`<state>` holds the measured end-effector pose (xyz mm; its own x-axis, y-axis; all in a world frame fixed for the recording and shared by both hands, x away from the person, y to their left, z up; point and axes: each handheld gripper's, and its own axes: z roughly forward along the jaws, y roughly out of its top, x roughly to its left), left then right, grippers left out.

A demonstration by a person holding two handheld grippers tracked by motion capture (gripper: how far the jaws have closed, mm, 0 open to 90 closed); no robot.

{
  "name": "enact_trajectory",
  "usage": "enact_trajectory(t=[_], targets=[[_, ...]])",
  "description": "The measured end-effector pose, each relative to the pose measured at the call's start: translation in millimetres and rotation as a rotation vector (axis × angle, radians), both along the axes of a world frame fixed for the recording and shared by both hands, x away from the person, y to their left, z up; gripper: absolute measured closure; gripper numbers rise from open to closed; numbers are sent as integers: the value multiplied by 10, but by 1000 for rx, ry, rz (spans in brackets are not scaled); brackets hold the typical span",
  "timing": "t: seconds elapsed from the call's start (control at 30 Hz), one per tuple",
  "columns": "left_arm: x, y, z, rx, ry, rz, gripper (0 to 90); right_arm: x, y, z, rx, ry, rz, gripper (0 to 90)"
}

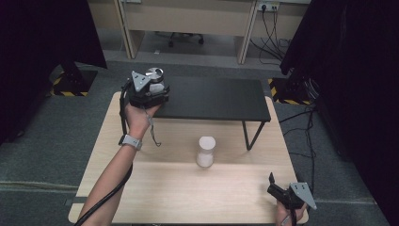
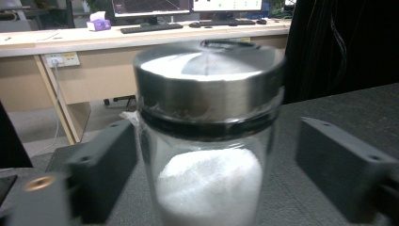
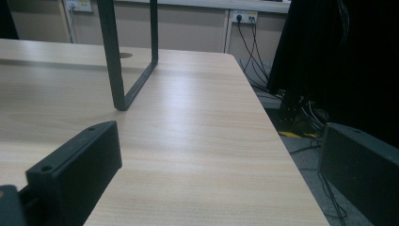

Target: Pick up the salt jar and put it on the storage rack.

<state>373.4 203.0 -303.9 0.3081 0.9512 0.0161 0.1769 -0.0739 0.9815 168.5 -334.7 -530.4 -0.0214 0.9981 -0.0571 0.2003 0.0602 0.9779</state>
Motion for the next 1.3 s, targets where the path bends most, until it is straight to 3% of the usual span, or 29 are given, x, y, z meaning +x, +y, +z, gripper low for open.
enact_trajectory(t=[0.03, 0.1, 0.17, 0.4, 0.67, 0.87, 0.93, 1.3], targets=[[-44, -10, 30, 28, -7, -5, 51, 1, 2, 2, -2, 2, 0, 3], [-76, -4, 25, 33, -20, -10, 0, 1, 2, 4, -3, 3, 0, 3], [-161, 111, 6, -2, -38, -61, 0, 1, 9, 7, -5, 5, -1, 3], [-427, 175, -42, 27, -50, -51, 0, 2, 18, 12, -4, 9, -6, 3], [-854, 299, -198, 19, -71, 6, 0, 3, 20, 16, 8, 12, -11, 3], [-1080, 421, -314, -7, -78, 28, 0, 3, 10, 17, 19, 12, -10, 3], [-1164, 432, -371, 4, -84, 54, 0, 1, 5, 15, 22, 11, -9, 3], [-1439, 511, -757, 21, -41, 111, 0, 4, -14, 18, 29, 13, -7, 3]])
